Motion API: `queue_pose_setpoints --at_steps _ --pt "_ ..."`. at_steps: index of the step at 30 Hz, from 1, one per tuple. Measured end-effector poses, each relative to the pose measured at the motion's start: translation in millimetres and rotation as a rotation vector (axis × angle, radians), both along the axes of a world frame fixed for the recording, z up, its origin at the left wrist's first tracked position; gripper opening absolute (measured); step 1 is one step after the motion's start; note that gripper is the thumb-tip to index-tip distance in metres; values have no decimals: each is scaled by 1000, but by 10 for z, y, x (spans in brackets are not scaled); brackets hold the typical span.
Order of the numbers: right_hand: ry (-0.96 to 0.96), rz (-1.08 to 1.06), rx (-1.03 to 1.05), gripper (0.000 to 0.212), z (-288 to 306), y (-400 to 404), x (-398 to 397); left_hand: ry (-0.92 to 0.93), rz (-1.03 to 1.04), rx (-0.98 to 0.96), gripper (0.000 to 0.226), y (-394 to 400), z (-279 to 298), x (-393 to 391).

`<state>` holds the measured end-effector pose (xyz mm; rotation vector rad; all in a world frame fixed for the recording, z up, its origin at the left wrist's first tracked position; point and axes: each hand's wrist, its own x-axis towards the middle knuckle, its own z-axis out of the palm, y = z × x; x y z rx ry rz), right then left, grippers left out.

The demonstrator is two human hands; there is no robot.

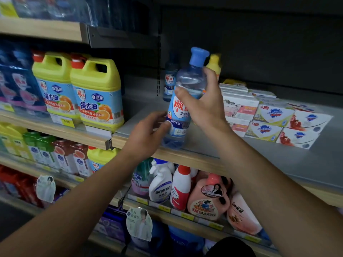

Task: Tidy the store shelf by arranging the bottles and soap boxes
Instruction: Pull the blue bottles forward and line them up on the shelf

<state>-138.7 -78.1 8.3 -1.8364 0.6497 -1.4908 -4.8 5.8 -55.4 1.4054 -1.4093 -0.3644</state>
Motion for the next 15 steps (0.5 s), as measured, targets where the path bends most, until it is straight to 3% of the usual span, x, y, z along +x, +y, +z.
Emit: queue_pose_setpoints --at_steps 4,7,12,15 --pt "78 -38 -55 68 -63 -134 130 -381 222 122 42 -153 -193 400" --pt "110 -67 -1 68 -125 -253 229 -638 224 257 52 -233 -288 661" --pt "221 -41 81 81 -248 -337 278 -844 337 310 69 -254 -497 764" --pt "340 -110 82 74 -605 -287 215 -842 353 301 68 -252 -538 760"
